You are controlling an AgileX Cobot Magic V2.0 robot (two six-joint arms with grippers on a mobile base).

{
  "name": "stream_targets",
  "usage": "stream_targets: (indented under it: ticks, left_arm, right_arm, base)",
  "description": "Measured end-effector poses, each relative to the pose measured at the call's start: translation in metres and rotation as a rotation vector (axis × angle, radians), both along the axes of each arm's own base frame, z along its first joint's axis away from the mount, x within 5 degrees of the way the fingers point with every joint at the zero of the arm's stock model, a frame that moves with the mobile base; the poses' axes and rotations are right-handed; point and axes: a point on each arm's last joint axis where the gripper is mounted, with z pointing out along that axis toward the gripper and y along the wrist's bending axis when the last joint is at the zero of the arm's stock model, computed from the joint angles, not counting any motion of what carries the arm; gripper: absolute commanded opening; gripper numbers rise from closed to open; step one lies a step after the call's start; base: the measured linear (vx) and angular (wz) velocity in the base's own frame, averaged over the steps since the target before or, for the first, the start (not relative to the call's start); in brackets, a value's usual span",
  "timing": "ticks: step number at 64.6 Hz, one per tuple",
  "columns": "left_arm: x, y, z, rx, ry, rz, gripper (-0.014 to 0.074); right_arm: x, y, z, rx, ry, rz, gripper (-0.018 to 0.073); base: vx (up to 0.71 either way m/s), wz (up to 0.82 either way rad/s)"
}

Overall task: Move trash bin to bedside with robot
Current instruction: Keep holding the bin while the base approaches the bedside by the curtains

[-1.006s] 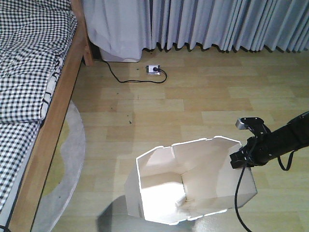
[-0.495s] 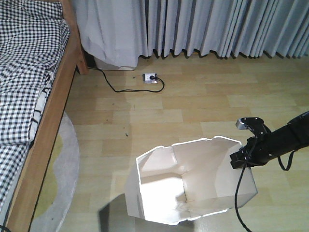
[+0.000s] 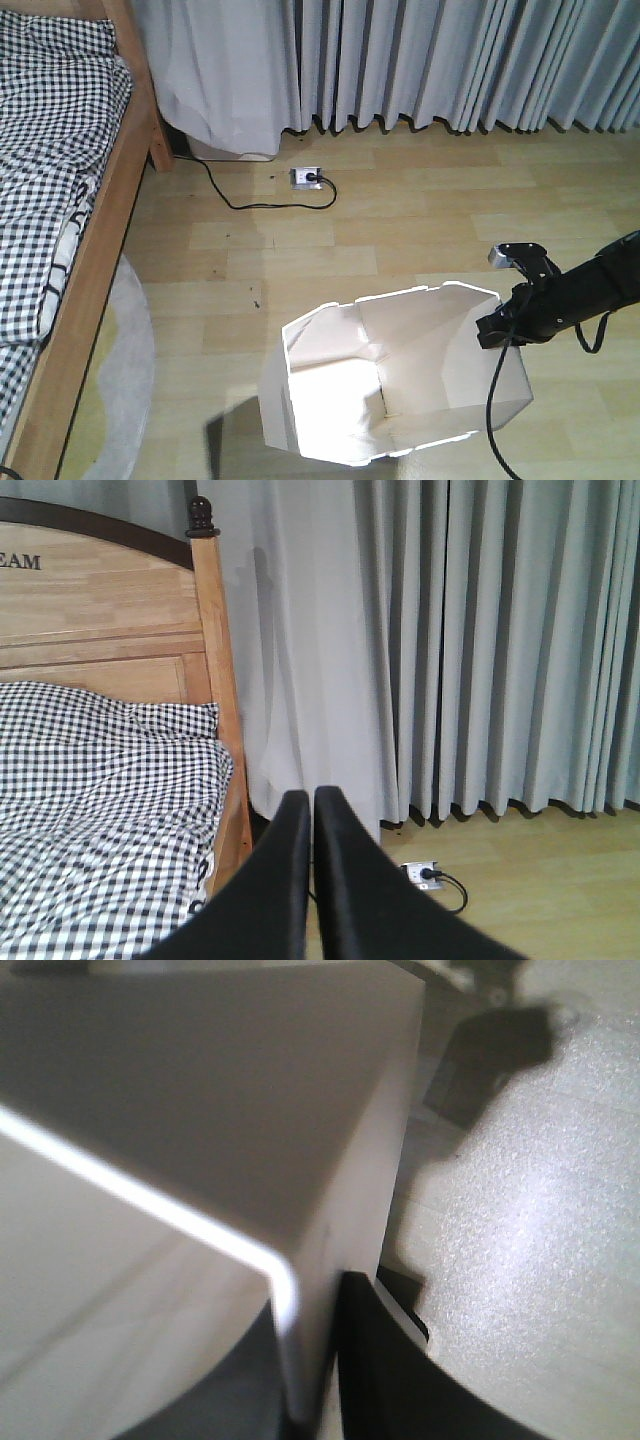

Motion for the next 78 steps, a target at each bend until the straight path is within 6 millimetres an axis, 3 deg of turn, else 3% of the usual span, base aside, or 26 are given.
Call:
stream_targets:
  ticks: [78]
  left_arm:
    - [0.0, 0.0, 0.0001, 0.0, -0.001, 0.0, -0.0006]
  right_arm:
    - [0.0, 0.0004, 0.0, 0.0, 0.0, 0.002, -0.0005]
  base:
    - [0.18, 0.0]
